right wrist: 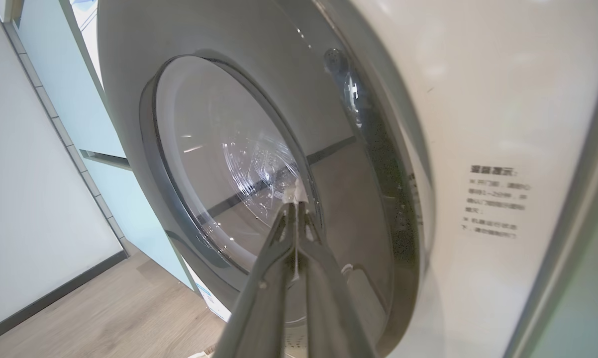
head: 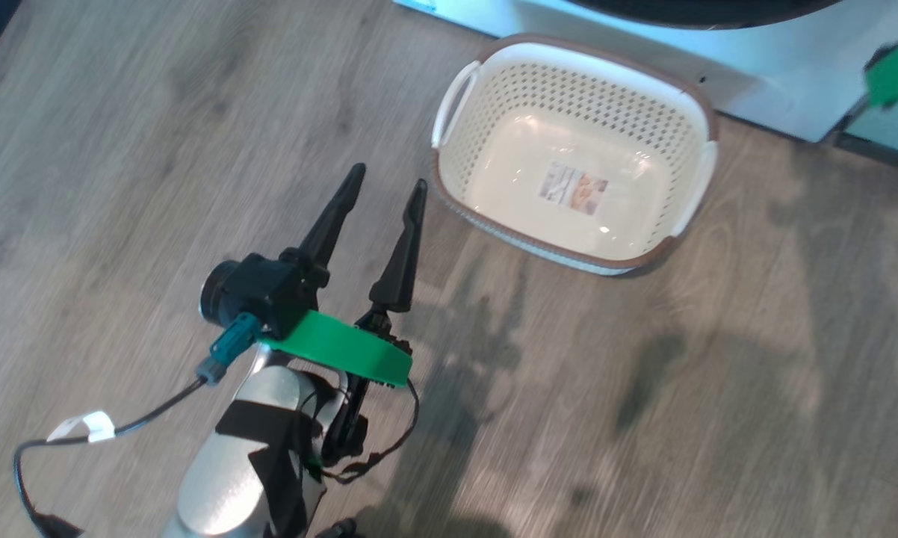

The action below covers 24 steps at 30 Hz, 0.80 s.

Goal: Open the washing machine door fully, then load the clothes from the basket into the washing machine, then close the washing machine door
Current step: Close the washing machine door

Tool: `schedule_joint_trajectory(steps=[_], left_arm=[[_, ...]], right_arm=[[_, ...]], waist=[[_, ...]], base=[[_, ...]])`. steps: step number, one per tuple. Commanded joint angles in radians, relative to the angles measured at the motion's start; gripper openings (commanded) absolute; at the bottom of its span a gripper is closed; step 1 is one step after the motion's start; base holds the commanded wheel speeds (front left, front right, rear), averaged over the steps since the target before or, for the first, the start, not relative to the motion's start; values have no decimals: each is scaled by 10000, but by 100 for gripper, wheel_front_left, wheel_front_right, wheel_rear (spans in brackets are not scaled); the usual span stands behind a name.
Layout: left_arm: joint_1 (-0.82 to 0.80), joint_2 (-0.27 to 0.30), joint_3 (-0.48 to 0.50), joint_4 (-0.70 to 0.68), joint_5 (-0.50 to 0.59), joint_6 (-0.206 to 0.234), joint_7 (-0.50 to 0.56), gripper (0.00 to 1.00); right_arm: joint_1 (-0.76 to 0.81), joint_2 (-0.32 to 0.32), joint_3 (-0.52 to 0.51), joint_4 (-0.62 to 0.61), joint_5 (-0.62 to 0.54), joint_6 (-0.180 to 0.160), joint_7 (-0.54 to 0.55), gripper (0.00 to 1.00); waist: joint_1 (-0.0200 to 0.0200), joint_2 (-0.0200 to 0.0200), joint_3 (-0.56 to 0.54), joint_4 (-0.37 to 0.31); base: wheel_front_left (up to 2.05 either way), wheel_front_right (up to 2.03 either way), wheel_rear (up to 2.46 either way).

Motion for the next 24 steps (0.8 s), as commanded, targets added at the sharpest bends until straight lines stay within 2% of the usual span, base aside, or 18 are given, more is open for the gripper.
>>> schedule_joint_trajectory(steps=[1,8,9,11,13,15,16,24], left_arm=[[21,115,433,-264,117,8,-59,100],[387,172,665,-28,347,6,-59,100],[449,192,700,4,365,11,-59,100],[559,253,749,51,411,7,-59,100],[683,328,789,89,450,7,-59,100],[814,393,820,123,468,21,-59,100],[874,423,840,133,471,36,-59,100],[1389,656,1006,88,391,196,65,100]], right_arm=[[344,127,-30,-680,-29,-34,-89,0],[3389,196,-741,-3031,-343,-34,-91,0],[3798,224,-893,-3313,-425,-34,-92,13],[4595,326,-1183,-3829,-587,-34,-88,22],[5323,486,-1471,-4348,-751,-34,-62,67],[5992,682,-1718,-4837,-904,-34,63,95],[6312,775,-1824,-5067,-983,-34,137,100],[8347,1386,-2475,-6437,-1325,-34,773,100]], waist=[[0,-1,-214,-184],[0,-1,-959,-723],[0,-1,-1061,-791],[0,-1,-1250,-924],[0,-1,-1434,-1082],[0,-1,-1608,-1239],[0,-1,-1692,-1316],[0,-1,-2417,-1967]], base=[[0,0,0],[0,0,0],[0,0,0],[0,0,0],[0,0,0],[0,0,0],[0,0,0],[0,0,0]])
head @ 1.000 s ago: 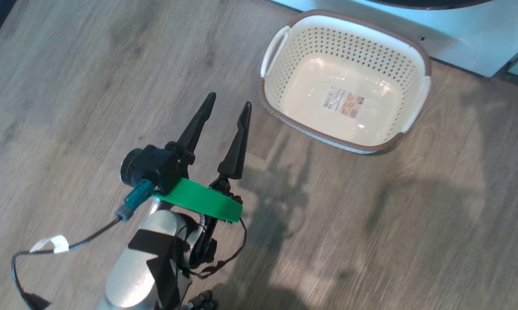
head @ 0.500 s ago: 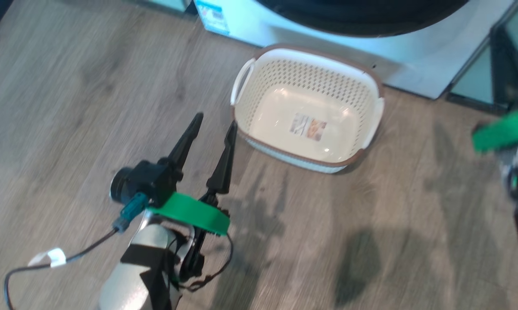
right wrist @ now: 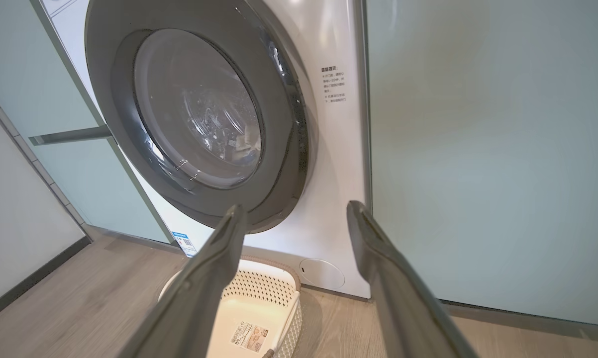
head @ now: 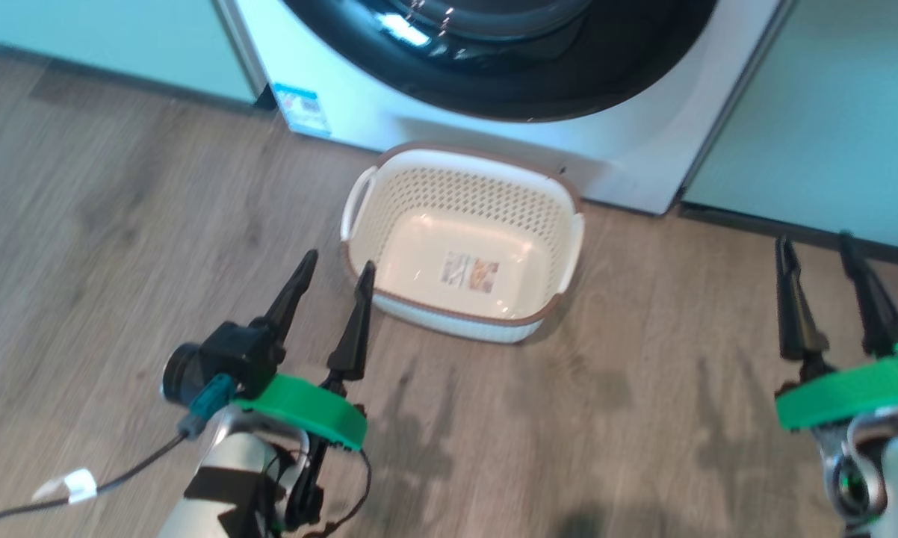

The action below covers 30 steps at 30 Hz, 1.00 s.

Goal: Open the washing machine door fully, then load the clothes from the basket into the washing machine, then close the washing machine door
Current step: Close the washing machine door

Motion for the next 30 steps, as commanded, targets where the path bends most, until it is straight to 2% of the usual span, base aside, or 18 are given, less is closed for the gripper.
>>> schedule_joint_trajectory(steps=[1,13,30], left_arm=[[-74,244,434,-350,24,113,34,100],[676,540,658,-753,-109,386,469,100],[1661,717,795,-1413,-256,789,826,100]], right_arm=[[62,99,44,-498,-107,-34,48,100],[1905,337,-643,-1631,-363,-34,599,100],[3212,345,-234,-2824,-256,-34,1331,100]], waist=[[2,-1,-312,-291],[2,-1,-1051,-1032],[2,-1,-1764,-1707]], base=[[0,0,0],[0,0,0],[0,0,0]])
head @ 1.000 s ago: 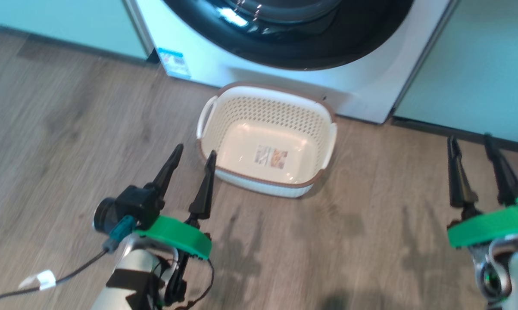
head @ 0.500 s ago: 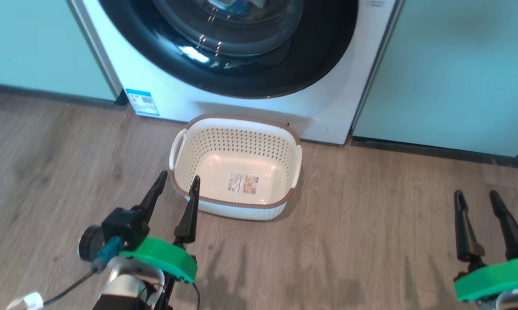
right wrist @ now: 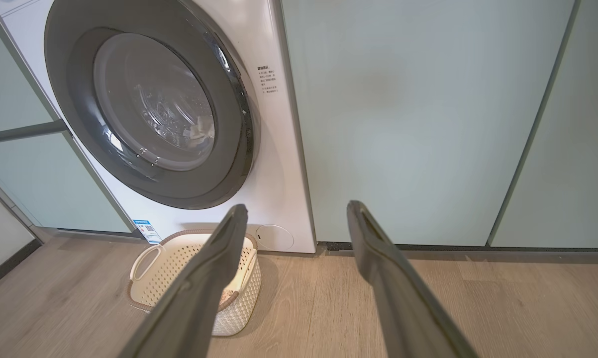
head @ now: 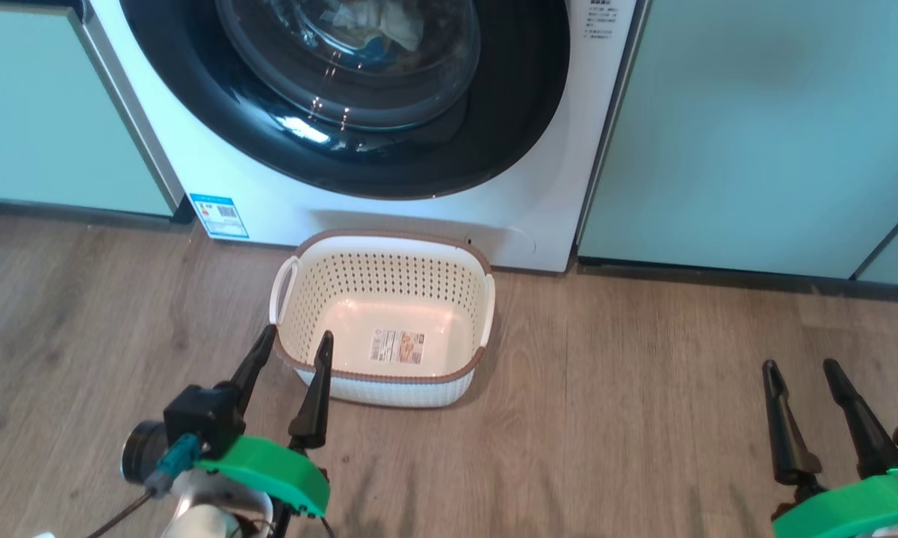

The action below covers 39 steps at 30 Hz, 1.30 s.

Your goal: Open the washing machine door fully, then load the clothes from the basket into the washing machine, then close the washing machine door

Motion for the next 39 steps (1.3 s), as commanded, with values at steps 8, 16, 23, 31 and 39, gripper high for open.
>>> schedule_joint_trajectory(steps=[8,16,23,31,39], left_arm=[[-113,190,249,-415,-97,126,69,100],[-36,235,202,-429,-126,185,97,100],[-13,254,156,-460,-181,193,97,100],[-23,235,118,-479,-309,209,84,100],[336,-13,-294,400,-590,137,125,0]], right_arm=[[-80,-51,233,-390,104,-34,57,100],[26,-51,237,-342,163,-34,61,100],[58,-51,238,-362,175,-34,78,100],[21,-51,271,-359,225,-34,77,100],[233,32,140,542,469,1,83,0]], waist=[[0,-1,-202,-51],[0,-1,-304,-58],[0,-1,-306,-41],[0,-1,-258,-24],[0,-1,-257,-22]], base=[[0,0,0],[0,0,0],[0,0,0],[0,0,0],[0,0,0]])
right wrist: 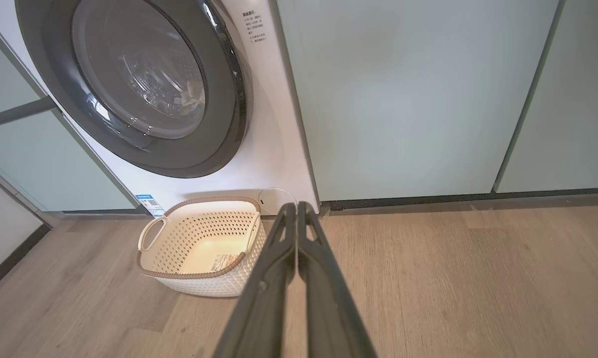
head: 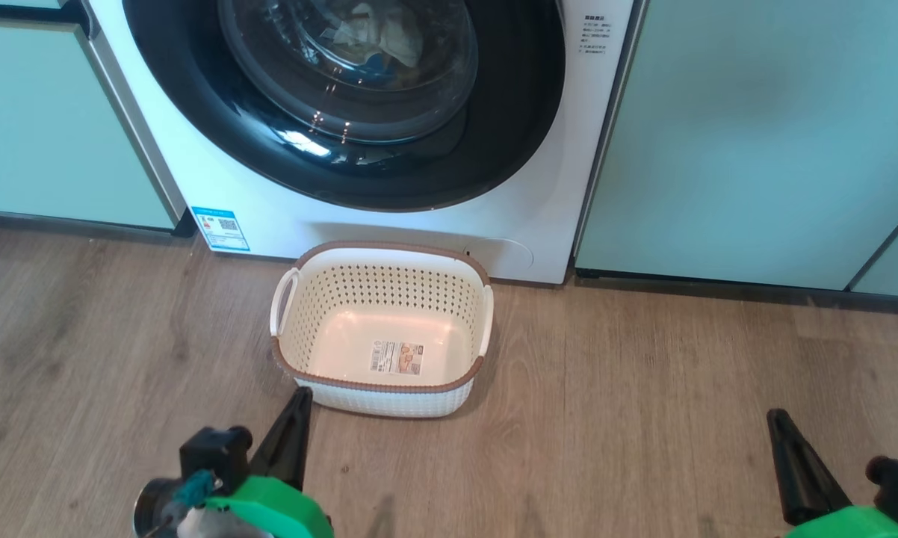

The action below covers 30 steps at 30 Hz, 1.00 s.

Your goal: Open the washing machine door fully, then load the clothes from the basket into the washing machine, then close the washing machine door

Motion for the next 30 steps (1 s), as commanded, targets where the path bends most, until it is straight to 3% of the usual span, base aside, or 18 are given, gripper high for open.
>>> schedule_joint_trajectory(steps=[1,30], left_arm=[[-279,23,86,-283,-323,-31,31,0],[-662,-51,562,287,-3481,-444,517,0]], right_arm=[[-208,-72,-46,-285,361,-1,1,0],[-795,-262,-70,367,3631,-9,165,0]], waist=[[0,0,-3,1],[0,0,-43,12]], base=[[0,0,0],[0,0,0]])
